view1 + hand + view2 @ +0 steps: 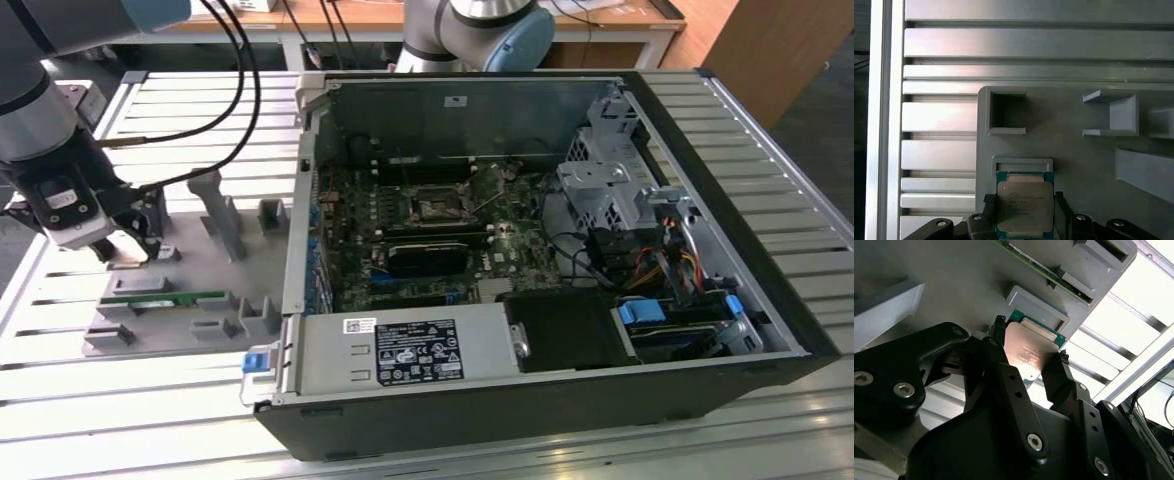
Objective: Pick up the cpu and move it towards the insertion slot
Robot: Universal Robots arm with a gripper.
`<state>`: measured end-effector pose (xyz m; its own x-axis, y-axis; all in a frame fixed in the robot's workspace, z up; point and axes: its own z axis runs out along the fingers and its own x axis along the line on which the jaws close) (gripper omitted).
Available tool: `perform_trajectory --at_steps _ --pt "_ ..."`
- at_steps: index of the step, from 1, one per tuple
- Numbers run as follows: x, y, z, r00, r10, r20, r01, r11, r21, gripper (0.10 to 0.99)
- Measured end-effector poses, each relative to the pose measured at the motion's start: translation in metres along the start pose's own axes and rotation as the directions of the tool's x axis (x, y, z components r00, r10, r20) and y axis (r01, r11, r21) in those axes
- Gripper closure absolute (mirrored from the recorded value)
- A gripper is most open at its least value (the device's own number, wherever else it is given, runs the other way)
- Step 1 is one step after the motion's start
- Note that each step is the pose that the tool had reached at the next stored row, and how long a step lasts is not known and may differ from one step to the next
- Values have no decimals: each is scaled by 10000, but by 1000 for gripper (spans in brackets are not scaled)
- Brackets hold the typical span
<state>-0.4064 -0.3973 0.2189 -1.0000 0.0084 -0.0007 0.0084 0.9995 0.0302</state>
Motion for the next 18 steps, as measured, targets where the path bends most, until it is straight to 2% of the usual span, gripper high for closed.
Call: perform_trajectory --at_steps 8,18 --pt "0 2 -58 10000 0 -1 0 10000 0 545" --pt "0 3 -84 10000 0 0 0 10000 0 545"
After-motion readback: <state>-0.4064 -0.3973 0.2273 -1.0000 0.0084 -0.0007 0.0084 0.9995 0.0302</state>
